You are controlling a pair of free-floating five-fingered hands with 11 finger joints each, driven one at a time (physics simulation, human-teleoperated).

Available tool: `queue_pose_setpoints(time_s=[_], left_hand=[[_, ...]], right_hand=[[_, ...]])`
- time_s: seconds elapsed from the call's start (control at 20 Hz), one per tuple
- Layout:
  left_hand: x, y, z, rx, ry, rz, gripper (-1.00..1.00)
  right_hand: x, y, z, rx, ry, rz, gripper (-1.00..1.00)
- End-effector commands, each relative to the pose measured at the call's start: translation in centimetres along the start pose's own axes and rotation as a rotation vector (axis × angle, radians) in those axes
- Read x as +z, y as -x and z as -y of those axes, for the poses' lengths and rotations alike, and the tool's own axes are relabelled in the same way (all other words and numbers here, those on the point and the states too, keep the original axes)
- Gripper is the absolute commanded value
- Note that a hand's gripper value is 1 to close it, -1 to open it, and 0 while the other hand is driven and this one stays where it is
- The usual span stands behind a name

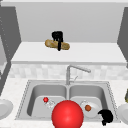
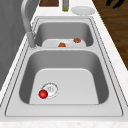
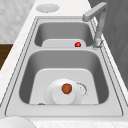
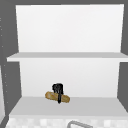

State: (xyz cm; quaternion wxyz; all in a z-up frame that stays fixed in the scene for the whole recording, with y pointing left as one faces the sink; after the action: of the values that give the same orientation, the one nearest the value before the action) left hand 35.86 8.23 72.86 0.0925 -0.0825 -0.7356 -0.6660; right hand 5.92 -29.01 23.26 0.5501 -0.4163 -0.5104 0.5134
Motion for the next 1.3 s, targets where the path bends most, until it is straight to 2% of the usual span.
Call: queue_pose_setpoints(time_s=[0.0, 0.1, 0.2, 0.25, 0.3, 0.4, 0.45, 0.55, 0.7, 0.75, 0.85, 0.95, 1.1, 1.15, 1.2, 1.25], left_hand=[[-0.1, -0.4, 0.9, -0.048, -0.118, 0.012, 1.00], [0.1, -0.8, 2.1, -0.028, -0.126, 0.017, 1.00], [-0.5, -0.5, 3.6, 0.010, -0.095, 0.017, 1.00], [-0.6, 0.1, 4.3, 0.031, -0.091, 0.021, 1.00], [-0.5, 0.1, 4.8, 0.030, -0.096, 0.023, 1.00], [-0.1, 0.4, 6.0, 0.020, -0.103, 0.065, 1.00], [0.4, 1.0, 6.4, 0.023, -0.108, 0.061, 1.00], [0.5, 2.7, 7.3, 0.025, -0.106, 0.030, 1.00], [1.2, 4.3, 7.6, 0.006, -0.085, 0.031, 1.00], [1.2, 4.9, 7.6, 0.004, -0.074, 0.039, 1.00], [1.6, 6.2, 7.1, -0.015, -0.064, 0.076, 1.00], [2.3, 7.0, 6.9, -0.029, -0.075, 0.100, 1.00], [2.8, 8.6, 6.4, -0.031, -0.076, 0.101, 1.00], [2.9, 9.3, 6.5, -0.019, -0.079, 0.095, 1.00], [3.0, 9.8, 6.9, -0.011, -0.087, 0.087, 1.00], [2.7, 9.8, 7.9, -0.013, -0.109, 0.073, 1.00]], right_hand=[[0.0, 0.0, 0.0, 0.000, 0.000, 0.000, 0.00], [0.0, 0.0, 0.0, 0.000, 0.000, 0.000, 0.00], [0.0, 0.0, 0.0, 0.000, 0.000, 0.000, 0.00], [0.0, 0.0, 0.0, 0.000, 0.000, 0.000, 0.00], [0.0, 0.0, 0.0, 0.000, 0.000, 0.000, 0.00], [0.0, 0.0, 0.0, 0.000, 0.000, 0.000, 0.00], [0.0, 0.0, 0.0, 0.000, 0.000, 0.000, 0.00], [0.0, 0.0, 0.0, 0.000, 0.000, 0.000, 0.00], [0.0, 0.0, 0.0, 0.000, 0.000, 0.000, 0.00], [0.0, 0.0, 0.0, 0.000, 0.000, 0.000, 0.00], [0.0, 0.0, 0.0, 0.000, 0.000, 0.000, 0.00], [0.0, 0.0, 0.0, 0.000, 0.000, 0.000, 0.00], [0.0, 0.0, 0.0, 0.000, 0.000, 0.000, 0.00], [0.0, 0.0, 0.0, 0.000, 0.000, 0.000, 0.00], [0.0, 0.0, 0.0, 0.000, 0.000, 0.000, 0.00], [0.0, 0.0, 0.0, 0.000, 0.000, 0.000, 0.00]])
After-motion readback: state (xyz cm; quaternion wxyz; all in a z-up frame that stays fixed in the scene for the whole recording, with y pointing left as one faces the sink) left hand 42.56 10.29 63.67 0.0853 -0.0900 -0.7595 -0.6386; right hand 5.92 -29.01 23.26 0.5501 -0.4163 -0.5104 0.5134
